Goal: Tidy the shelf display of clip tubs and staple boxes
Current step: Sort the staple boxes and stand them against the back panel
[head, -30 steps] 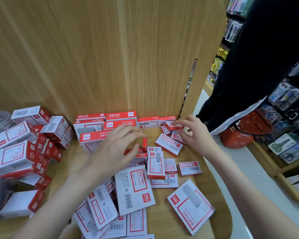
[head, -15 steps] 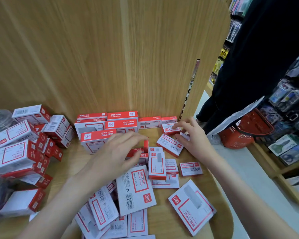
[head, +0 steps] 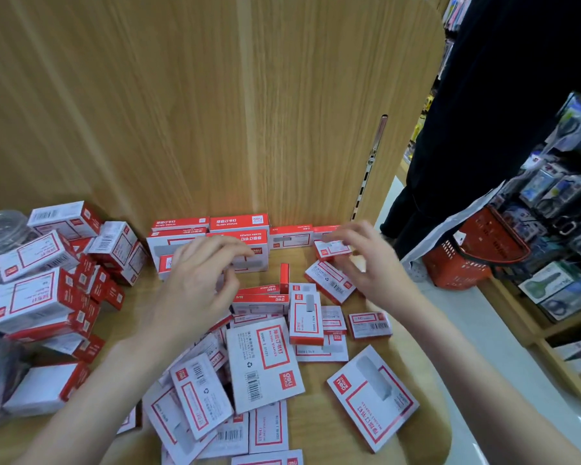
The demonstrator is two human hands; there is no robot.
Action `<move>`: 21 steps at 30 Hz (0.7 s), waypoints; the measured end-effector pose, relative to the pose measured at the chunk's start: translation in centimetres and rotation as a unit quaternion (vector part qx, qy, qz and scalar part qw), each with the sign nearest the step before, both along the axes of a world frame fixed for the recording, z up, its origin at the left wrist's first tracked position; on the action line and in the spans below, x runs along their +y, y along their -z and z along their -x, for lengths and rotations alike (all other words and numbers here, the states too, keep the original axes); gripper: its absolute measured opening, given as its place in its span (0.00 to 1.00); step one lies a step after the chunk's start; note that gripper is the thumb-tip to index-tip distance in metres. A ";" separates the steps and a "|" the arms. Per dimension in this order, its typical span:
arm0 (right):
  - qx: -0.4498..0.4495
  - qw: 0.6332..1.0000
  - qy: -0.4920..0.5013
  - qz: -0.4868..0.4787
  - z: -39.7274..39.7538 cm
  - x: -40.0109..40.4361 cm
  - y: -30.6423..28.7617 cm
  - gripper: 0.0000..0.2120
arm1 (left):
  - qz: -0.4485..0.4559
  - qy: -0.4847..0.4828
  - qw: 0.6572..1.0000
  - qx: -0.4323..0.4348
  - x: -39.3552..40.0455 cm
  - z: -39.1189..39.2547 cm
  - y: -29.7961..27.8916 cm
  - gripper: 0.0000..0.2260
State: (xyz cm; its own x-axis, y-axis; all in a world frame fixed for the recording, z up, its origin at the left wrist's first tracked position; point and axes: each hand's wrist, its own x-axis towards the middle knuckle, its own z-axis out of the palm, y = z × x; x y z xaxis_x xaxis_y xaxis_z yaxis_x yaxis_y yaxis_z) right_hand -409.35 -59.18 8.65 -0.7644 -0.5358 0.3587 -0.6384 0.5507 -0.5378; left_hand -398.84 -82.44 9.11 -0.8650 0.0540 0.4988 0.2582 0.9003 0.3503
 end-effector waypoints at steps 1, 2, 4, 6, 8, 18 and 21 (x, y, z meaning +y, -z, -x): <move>0.010 0.998 -0.053 -0.034 -0.2 -0.6 -0.3 0.18 | 0.001 -0.006 1.000 -0.001 -0.1 -0.1 0.0 0.16; 0.005 0.993 -0.099 -0.062 -0.4 -1.4 -0.5 0.19 | 0.005 -0.008 1.000 -0.003 -0.1 -0.2 -0.1 0.16; -0.030 0.983 -0.156 -0.093 -0.7 -2.7 -0.9 0.22 | 0.019 -0.006 1.000 -0.016 0.1 -0.6 -0.1 0.16; -0.052 0.976 -0.185 -0.105 -0.7 -3.7 -0.9 0.20 | 0.027 0.001 0.999 -0.040 0.2 -1.2 0.0 0.16; -0.055 0.973 -0.195 -0.106 -0.6 -4.2 -0.8 0.16 | 0.041 0.014 0.997 -0.058 0.1 -1.6 0.2 0.15; -0.212 0.976 -0.047 0.013 0.7 0.4 -4.5 0.08 | 0.146 0.025 0.985 -0.086 -0.2 -1.1 0.4 0.22; -0.253 0.966 -0.017 -0.048 -0.2 1.9 -3.7 0.06 | 0.153 0.038 0.985 -0.074 0.0 -1.0 0.5 0.22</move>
State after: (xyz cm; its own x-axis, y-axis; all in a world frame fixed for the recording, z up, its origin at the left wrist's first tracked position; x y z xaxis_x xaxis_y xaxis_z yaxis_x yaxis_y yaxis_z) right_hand -409.13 -57.26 12.36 -0.8106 -0.5753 -0.1093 -0.3245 0.5966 -0.7340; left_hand -397.85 -82.42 8.64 -0.9147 0.2505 0.3171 0.2961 0.9495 0.1041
